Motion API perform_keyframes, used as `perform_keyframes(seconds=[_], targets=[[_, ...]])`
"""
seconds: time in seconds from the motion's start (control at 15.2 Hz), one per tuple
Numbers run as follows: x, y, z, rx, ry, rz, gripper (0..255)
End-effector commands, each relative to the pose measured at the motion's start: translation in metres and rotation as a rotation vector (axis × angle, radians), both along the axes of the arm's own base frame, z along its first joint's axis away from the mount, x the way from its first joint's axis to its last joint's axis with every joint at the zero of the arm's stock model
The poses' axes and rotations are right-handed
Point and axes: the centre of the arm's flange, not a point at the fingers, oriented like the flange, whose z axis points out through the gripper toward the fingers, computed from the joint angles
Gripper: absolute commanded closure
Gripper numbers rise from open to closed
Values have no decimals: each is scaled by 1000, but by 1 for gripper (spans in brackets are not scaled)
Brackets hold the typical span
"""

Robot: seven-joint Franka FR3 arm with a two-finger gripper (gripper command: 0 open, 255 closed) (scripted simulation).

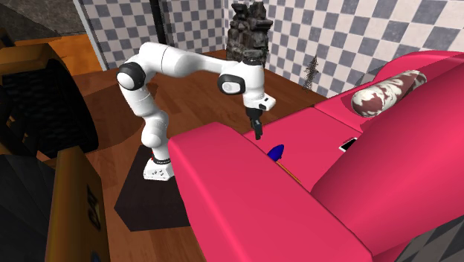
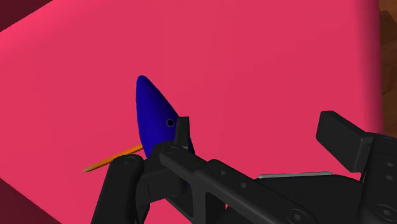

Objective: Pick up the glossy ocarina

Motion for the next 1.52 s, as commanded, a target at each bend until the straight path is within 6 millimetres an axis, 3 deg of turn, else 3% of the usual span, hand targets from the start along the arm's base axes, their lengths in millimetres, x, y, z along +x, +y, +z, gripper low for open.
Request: perform_keyframes(seconds=[0.0, 0.46, 0.99, 1.12, 1.19, 1.45], targets=[[20, -12, -8, -11, -2, 19, 0], [95, -55, -35, -47, -7, 82, 0], [98, -57, -76, -48, -7, 85, 0], [98, -57, -76, -48, -7, 85, 0], [98, -57, -76, -48, -7, 85, 255], [98, -56, -76, -48, -7, 85, 255]])
